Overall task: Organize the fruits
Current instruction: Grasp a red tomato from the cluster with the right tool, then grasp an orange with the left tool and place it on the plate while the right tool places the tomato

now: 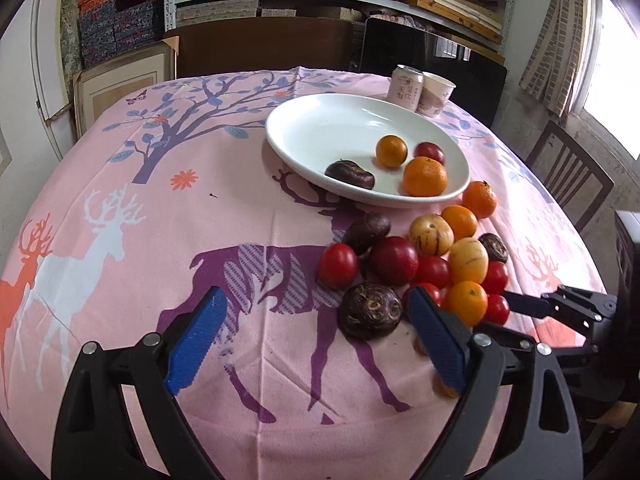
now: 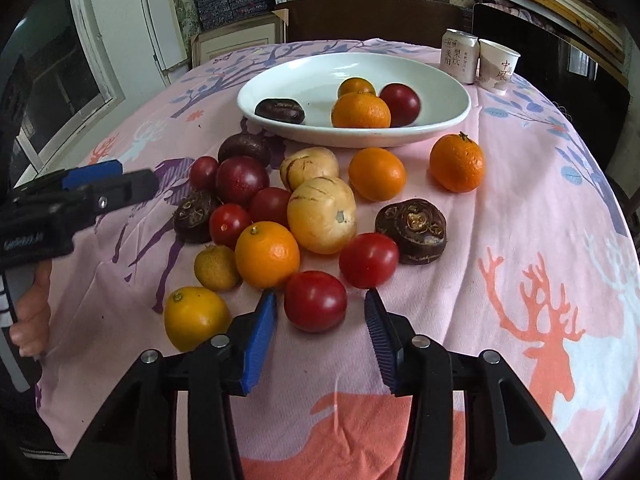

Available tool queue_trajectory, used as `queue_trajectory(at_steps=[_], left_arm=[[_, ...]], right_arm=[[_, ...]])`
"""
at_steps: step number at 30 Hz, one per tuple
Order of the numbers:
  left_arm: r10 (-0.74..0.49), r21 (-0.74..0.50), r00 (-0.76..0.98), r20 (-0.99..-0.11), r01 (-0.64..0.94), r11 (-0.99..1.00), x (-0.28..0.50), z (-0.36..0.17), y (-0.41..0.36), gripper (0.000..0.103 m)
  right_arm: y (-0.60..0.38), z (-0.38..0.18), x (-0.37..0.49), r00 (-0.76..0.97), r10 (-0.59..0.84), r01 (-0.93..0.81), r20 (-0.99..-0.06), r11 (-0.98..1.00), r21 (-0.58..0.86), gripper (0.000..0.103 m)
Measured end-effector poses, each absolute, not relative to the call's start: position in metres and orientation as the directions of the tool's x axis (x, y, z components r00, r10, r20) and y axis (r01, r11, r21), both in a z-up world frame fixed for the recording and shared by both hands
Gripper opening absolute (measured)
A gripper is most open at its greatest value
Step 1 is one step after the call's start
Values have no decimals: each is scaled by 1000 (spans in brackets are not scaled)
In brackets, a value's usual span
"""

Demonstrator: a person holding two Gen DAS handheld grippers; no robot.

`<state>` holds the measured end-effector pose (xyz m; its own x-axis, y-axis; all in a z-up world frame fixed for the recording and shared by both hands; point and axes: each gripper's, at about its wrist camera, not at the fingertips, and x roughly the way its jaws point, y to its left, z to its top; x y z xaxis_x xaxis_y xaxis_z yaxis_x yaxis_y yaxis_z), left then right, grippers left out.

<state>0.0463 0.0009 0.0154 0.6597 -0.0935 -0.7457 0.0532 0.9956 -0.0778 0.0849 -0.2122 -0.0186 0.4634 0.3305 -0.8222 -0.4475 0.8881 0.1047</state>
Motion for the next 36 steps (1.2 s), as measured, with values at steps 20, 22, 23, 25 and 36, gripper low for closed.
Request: queue_trajectory(at_steps=[20,22,23,25,36], left_arm=[[-247,-119,507,-826,272,955,26,-11,-83,62],[-268,-135,479,-836,294,946,27,-17,-92,52],[-277,-140,468,-839,305,942,28,-20,-96,51],[-263,-118,477,-839,311,943,26,-23,-103,43],[-261,-91,528,-808,326,941,21,-1,-96,35]], right_arm=[[-267,-3,69,503,388,-395,-772,898,193,29],[-268,-3,67,504,396,-399,-767,895,199,29],[-269,-2,65,506,398,-400,-766,894,201,29],[-271,-1,64,509,400,-399,-762,894,203,30],[-279,10,60,530,418,-398,-738,891,220,30]])
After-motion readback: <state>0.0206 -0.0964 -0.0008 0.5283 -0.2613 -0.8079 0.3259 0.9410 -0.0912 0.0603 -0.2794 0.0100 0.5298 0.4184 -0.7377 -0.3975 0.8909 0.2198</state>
